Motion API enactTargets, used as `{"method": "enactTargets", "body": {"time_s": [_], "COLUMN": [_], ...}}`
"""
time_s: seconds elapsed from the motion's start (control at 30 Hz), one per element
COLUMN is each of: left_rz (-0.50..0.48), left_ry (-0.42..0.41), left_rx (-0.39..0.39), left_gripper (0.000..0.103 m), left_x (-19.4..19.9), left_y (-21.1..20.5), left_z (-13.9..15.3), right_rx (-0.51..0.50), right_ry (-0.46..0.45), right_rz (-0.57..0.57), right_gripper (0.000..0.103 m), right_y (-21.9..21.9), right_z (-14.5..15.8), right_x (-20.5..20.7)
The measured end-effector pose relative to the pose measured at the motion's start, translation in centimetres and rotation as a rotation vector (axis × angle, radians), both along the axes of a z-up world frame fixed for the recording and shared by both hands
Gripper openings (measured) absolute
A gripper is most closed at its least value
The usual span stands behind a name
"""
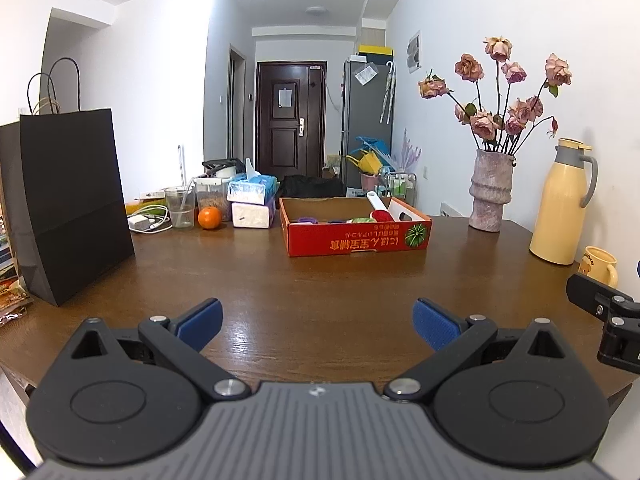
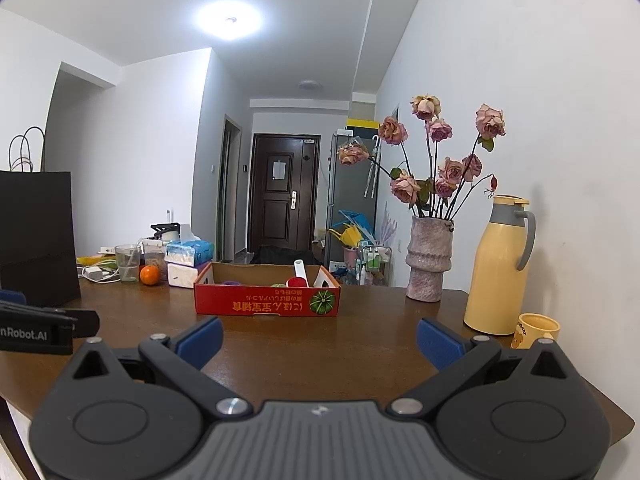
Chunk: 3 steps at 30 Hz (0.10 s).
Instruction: Organize rigid objects
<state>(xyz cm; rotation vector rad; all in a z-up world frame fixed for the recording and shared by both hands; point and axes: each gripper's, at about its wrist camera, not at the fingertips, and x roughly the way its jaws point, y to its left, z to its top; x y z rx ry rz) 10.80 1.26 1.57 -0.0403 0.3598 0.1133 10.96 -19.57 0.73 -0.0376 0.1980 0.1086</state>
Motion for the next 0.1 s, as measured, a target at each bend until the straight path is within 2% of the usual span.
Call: {"method": "enactTargets", "body": {"time_s": [0.1], "left_rz": [-0.003], "left_ry": [0.003], "left_rx": [-0.004], "left_gripper": [0.103], "left_x": [0.15], "left_y": [0.00], "left_z": [-0.07], "right_rx": [-0.004], "right_ry": [0.004], "right_rz": [0.001], "right_gripper": [0.103], "right_y": [0.12], "right_z": [-0.11], "right_x": [0.22]}}
